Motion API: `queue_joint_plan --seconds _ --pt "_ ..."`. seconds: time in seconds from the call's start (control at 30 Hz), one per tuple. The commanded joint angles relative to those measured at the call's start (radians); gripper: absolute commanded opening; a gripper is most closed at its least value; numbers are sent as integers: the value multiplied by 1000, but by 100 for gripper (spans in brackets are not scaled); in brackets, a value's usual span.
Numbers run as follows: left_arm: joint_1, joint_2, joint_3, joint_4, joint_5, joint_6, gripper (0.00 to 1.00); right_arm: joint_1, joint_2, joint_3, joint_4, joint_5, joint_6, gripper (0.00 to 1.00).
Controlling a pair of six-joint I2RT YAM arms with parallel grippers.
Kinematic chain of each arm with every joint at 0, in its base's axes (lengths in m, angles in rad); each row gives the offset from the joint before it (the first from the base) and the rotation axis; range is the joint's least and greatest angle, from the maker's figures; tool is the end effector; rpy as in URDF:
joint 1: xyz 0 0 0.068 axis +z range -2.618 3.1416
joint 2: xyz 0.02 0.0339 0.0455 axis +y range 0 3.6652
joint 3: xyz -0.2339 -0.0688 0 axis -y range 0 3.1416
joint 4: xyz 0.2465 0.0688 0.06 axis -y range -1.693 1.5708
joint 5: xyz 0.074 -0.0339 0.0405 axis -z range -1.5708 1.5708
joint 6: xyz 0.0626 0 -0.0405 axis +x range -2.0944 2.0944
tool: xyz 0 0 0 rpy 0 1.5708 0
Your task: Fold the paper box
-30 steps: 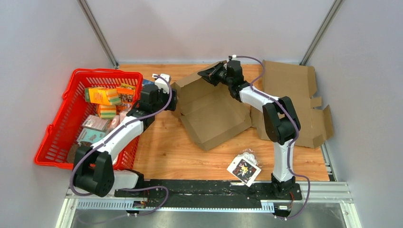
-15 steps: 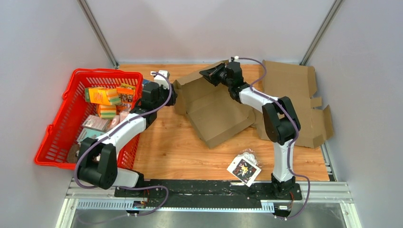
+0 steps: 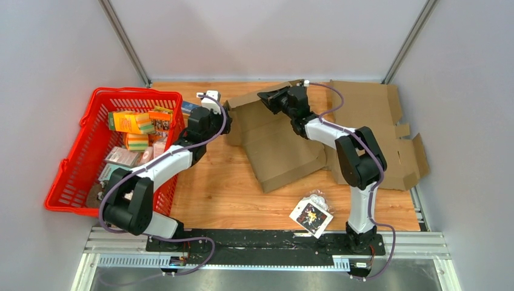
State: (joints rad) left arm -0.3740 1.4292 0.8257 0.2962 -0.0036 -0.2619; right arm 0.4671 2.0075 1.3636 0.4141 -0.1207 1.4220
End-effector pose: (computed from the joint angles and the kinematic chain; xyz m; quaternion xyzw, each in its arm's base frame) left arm 0.3298 -0.1292 0.2132 0.0441 0.8058 -0.1832 0.5614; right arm 0.4293 0.2250 0.1944 0.3261 0.7118 0.5302 0.3252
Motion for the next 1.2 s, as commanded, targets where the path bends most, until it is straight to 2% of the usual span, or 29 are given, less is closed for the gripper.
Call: queue_joint_plan --seconds 0.0,0.07,0.17,0.2,0.27,0.33,0.4,0.47,0.6,0.7,0.73,0.83,0.9,1.0,1.1,1.13,1.17 --pt "-45 13 50 103 -130 27 46 53 -59 -41 -17 35 41 0" --pt "-54 19 62 95 -180 29 41 59 -58 -47 -17 36 49 0" --pt "-59 8 30 132 -197 27 41 65 -56 -43 -17 35 38 0" --pt "-59 2 23 148 -199 26 46 67 -58 -43 -21 33 34 0" --pt "-48 4 36 144 -83 47 58 64 -58 -50 -23 27 31 0" --pt "-46 14 59 77 49 81 66 65 -59 -57 -9 21 34 0" --pt "-45 46 101 -4 111 105 68 67 -53 -58 -5 10 41 0" --pt "-43 68 122 -31 102 108 68 67 -50 -63 14 4 55 0" --pt "-43 92 125 -3 38 107 65 71 -50 -64 22 -5 66 0" --pt "-51 118 154 -14 -60 81 58 77 -56 -77 25 -2 90 0" --pt "-58 126 176 -26 -191 66 56 82 -58 -80 25 1 97 0" --pt "-88 160 201 -75 -396 3 53 87 -76 -101 22 21 124 0" --pt "-106 183 182 8 -438 0 51 88 -81 -106 22 26 135 0" --pt "-134 198 174 49 -466 -22 51 87 -79 -109 28 15 147 0" --pt "-132 182 145 112 -328 -16 47 85 -78 -121 48 6 146 0" --pt "-123 169 112 133 -190 -7 48 78 -75 -120 54 -16 141 0" --pt "-114 157 92 171 -114 3 57 71 -66 -106 57 -36 123 0"
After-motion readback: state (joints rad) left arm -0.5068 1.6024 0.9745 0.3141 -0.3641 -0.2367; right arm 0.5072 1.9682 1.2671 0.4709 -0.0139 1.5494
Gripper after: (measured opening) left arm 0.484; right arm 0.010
